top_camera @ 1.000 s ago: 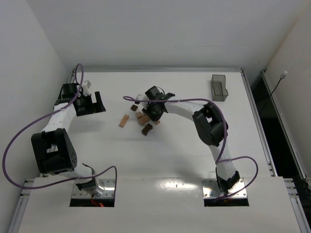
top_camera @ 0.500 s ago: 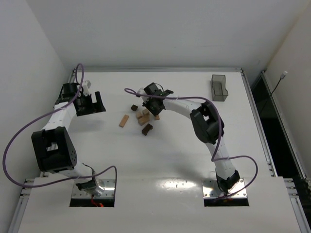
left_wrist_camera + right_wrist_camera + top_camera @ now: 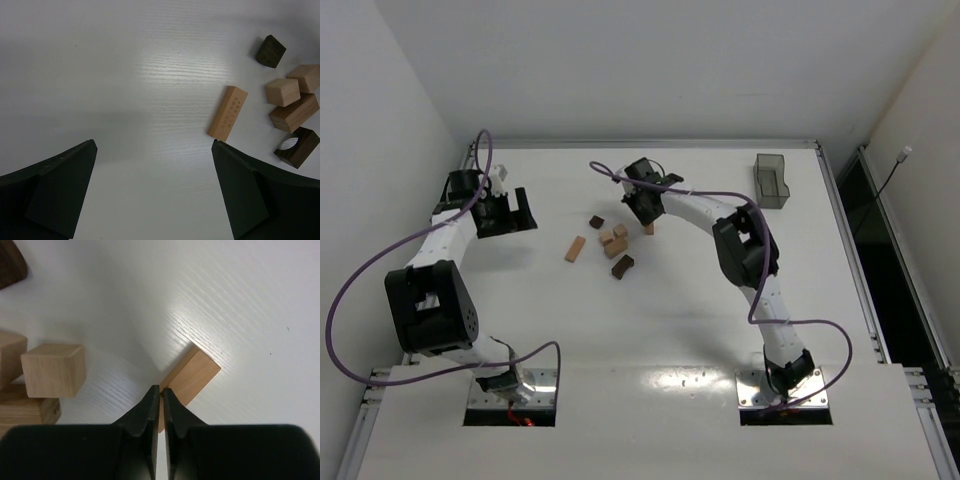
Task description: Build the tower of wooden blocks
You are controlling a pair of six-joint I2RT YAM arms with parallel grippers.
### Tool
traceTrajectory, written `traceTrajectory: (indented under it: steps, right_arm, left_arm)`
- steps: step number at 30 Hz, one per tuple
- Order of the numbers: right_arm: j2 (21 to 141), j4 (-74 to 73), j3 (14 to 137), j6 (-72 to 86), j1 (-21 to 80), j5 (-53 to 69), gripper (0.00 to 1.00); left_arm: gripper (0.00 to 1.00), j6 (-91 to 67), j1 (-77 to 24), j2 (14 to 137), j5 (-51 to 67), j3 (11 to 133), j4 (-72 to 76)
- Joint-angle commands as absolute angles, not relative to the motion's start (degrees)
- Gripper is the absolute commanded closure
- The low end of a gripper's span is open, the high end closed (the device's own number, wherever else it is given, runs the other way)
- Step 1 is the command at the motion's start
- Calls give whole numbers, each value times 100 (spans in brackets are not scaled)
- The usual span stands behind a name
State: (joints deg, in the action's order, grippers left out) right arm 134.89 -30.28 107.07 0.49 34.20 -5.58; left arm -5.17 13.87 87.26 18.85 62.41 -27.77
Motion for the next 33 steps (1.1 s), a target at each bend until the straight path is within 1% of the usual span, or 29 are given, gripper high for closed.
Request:
traceTrajectory:
  steps: [1,3,4,5,8,10,12,16,18,19,20,21,27,29,32,33]
  right_arm:
    - [13238,-3366,10556,193,3349,-422,93]
    - [12687,-3235,10329,193,3401,-282,79]
    - [12491,-3234,10258,193,3401,-229,67]
    - [12307,-3234,10205,193,3462,-159,61]
    - [11691,-3182,10143,193,3524,-9,52]
    - [11453,-3182,10143,141,3524,-9,51]
    - [11180,-3182,10143,141,3577,-88,51]
    - [11127,-3304,10090,141,3577,-692,54]
    - [11075,-3305,9915,141,3490,-843,54]
    - [11074,-3252,9810,141,3489,-931,55]
    - [11074,-3252,9748,141,3420,-1027,55]
    - [11074,-3182,9695,88,3358,-1081,55]
    - [10890,-3121,9431,36,3059,-1134,55]
    - [10837,-3120,9378,35,2989,-1134,55]
    - [10785,-3120,9264,35,2840,-1134,55]
    - [10784,-3120,9264,35,2752,-1064,55]
  left_arm:
    - [0,-475,1397,8728,1881,6442,-2725]
    - [0,-475,1397,8675,1881,6442,-2725]
    - [0,-475,1397,8605,1942,6390,-2725]
    - [0,-475,1397,8517,1942,6390,-2725]
    - [0,-387,1196,8368,1942,6267,-2786]
    - [0,-387,950,8113,1942,6136,-2786]
    - [0,-387,722,7903,1698,6021,-2733]
    - [0,-571,-113,7849,1161,5749,-2786]
    - [3,-623,-455,7788,907,5564,-2733]
    - [8,-624,-544,7787,827,5563,-2646]
    - [8,-624,-641,7787,739,5494,-2646]
    - [9,-624,-720,7865,686,5493,-2646]
    - [9,-510,-1265,8445,265,5607,-2698]
    - [11,-510,-1336,8621,211,5660,-2637]
    - [16,-562,-1441,8990,141,5810,-2584]
    - [16,-562,-1441,9130,141,5897,-2584]
